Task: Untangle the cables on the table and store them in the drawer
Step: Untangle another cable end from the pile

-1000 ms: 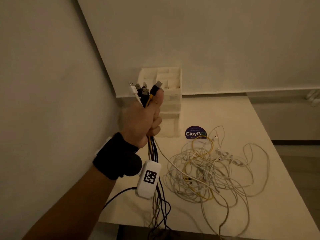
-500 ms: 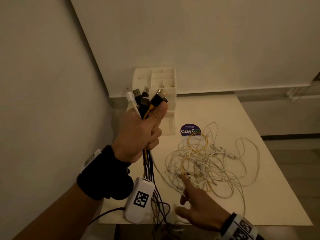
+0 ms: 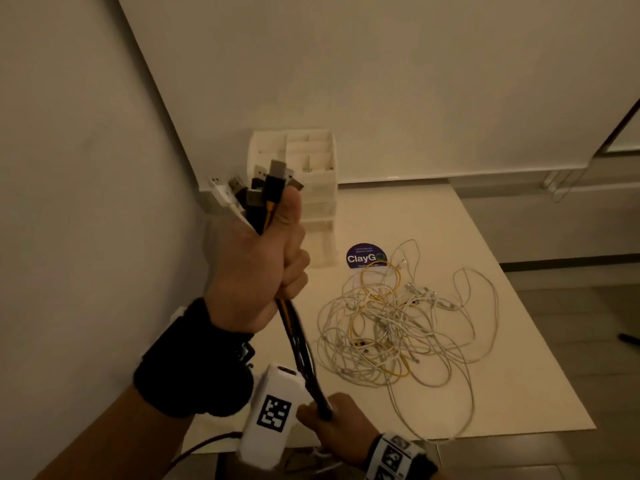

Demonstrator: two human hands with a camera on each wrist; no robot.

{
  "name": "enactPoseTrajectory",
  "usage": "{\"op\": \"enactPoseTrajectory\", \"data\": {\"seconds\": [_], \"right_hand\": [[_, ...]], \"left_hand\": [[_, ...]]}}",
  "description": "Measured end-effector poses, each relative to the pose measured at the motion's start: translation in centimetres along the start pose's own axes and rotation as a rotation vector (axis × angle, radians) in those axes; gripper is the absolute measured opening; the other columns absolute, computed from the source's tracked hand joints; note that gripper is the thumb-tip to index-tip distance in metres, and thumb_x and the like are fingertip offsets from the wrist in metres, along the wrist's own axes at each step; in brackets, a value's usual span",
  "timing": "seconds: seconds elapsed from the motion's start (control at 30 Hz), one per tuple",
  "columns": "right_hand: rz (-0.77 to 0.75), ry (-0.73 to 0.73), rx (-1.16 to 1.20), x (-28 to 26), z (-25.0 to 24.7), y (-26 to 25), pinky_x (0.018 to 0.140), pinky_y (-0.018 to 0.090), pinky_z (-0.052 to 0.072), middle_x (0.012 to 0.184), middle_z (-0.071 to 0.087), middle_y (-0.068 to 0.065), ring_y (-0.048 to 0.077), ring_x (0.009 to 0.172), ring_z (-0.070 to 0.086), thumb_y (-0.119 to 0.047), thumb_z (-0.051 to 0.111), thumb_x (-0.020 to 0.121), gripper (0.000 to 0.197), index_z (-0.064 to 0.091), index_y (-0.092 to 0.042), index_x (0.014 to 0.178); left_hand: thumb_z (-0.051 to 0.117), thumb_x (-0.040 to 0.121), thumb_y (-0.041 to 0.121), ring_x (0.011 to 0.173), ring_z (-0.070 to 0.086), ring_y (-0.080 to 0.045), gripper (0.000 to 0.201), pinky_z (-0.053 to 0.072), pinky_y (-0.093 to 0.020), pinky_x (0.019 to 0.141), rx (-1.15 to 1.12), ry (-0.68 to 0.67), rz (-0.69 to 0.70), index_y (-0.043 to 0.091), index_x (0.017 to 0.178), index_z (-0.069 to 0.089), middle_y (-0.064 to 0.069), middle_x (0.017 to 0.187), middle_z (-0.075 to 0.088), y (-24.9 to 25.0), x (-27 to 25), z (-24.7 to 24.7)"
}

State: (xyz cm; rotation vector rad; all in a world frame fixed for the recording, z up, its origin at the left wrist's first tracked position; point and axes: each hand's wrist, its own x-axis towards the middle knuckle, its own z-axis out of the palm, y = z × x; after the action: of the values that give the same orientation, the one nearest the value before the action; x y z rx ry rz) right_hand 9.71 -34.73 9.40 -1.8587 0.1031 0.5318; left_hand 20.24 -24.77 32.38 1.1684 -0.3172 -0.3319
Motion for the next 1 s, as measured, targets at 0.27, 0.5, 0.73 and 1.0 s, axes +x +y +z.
{"op": "enactPoseTrajectory", "data": {"seconds": [0.27, 0.5, 0.73, 1.0], "right_hand": [[0.132, 0.006, -0.051, 1.4, -0.3, 4.9, 0.058, 0.028, 0.028, 0.047, 0.035, -0.001, 0.007, 0.045, 0.035, -0.074, 0.056, 0.066, 0.066, 0.032, -0.018, 0.041], [0.236, -0.084, -0.125, -0.1, -1.7, 4.6, 0.048, 0.026, 0.025, 0.030, 0.039, -0.007, 0.006, 0.042, 0.034, -0.065, 0.057, 0.080, 0.064, 0.046, -0.021, 0.034], [0.077, -0.180, -0.265, -5.8, -13.0, 5.3, 0.096, 0.025, 0.041, 0.122, 0.054, -0.006, 0.012, 0.115, 0.051, -0.036, 0.067, 0.081, 0.052, 0.049, -0.028, 0.129], [0.249, 0.407, -0.221, 2.3, -27.2, 7.1, 0.066, 0.030, 0.057, 0.078, 0.072, 0.003, 0.013, 0.061, 0.064, -0.015, 0.056, 0.091, 0.015, 0.070, -0.010, 0.089]], "left_hand": [[0.059, 0.074, 0.050, 0.032, 0.012, -0.009, 0.039, 0.012, -0.015, 0.038, 0.036, -0.054, 0.069, 0.023, 0.054, 0.040, -0.001, 0.049, 0.014, -0.5, 0.7, 1.7], [0.064, 0.088, 0.044, 0.031, 0.014, -0.005, 0.050, 0.010, -0.014, 0.036, -0.058, -0.009, -0.043, 0.023, 0.053, 0.034, 0.007, 0.044, 0.020, -2.6, 3.3, 2.6], [0.052, 0.083, 0.016, 0.046, 0.021, -0.013, 0.013, 0.019, -0.029, 0.042, -0.600, -0.371, -0.258, 0.010, 0.086, 0.041, -0.001, 0.062, 0.025, -4.8, 4.4, 1.2], [0.028, 0.099, 0.020, 0.055, 0.028, -0.018, 0.018, 0.023, -0.032, 0.052, -0.661, -0.321, -0.323, 0.006, 0.100, 0.040, -0.008, 0.074, 0.030, -7.5, 5.5, 2.3]]}}
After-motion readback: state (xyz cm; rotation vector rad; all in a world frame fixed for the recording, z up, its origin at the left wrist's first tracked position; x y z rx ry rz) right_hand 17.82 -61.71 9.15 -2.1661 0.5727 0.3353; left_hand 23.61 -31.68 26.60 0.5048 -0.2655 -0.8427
